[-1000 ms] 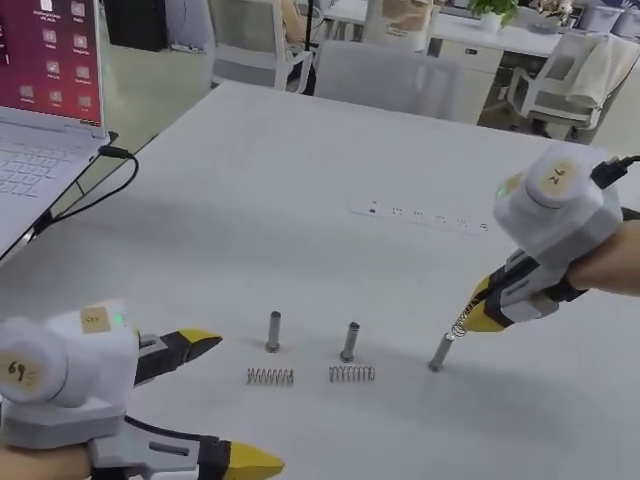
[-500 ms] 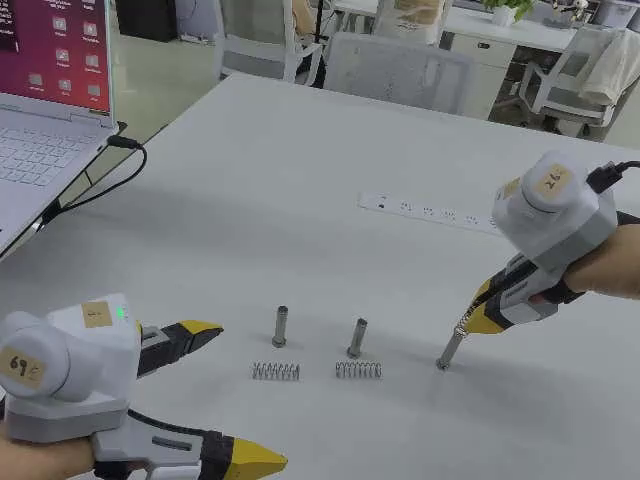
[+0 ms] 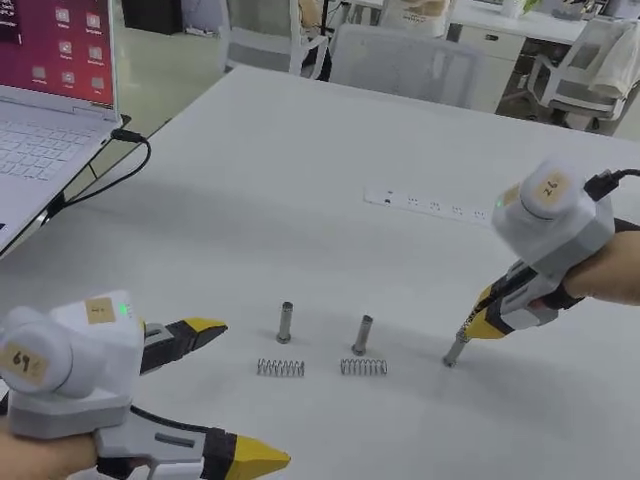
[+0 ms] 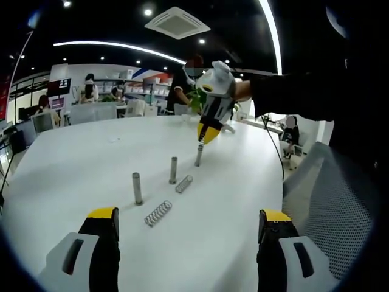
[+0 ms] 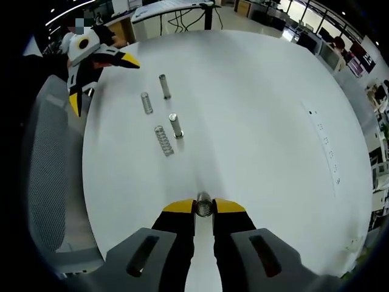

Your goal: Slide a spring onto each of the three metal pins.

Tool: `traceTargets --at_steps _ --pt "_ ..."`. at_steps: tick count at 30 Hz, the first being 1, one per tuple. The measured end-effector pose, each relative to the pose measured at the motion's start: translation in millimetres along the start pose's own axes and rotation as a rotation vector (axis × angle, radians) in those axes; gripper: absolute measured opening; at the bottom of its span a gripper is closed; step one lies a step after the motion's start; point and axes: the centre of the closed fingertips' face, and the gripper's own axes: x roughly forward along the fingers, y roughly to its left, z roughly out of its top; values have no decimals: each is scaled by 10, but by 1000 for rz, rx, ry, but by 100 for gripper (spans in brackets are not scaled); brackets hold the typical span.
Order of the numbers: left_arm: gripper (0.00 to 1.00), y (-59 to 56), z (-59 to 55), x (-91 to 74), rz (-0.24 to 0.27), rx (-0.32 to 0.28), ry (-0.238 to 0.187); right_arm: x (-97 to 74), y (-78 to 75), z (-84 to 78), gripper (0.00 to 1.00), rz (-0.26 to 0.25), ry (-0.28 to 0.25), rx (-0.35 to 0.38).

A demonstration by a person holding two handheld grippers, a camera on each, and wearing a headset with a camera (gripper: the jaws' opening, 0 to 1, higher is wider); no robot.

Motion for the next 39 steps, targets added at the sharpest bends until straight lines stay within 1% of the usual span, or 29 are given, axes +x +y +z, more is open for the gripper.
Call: traceTargets --at_steps 10,21,28,30,39 --pt "92 -1 -3 9 0 -2 3 197 -6 -55 8 12 13 15" --pt "91 -14 -6 31 -8 -5 6 345 9 -112 9 16 32 15" --pt "91 -16 -2 23 -8 -5 7 396 7 -147 9 21 38 24" --pt "91 -16 -6 20 -7 -6 9 394 2 -125 9 20 26 35" --pt "90 -25 -10 24 -11 -4 11 406 19 -118 10 24 29 45"
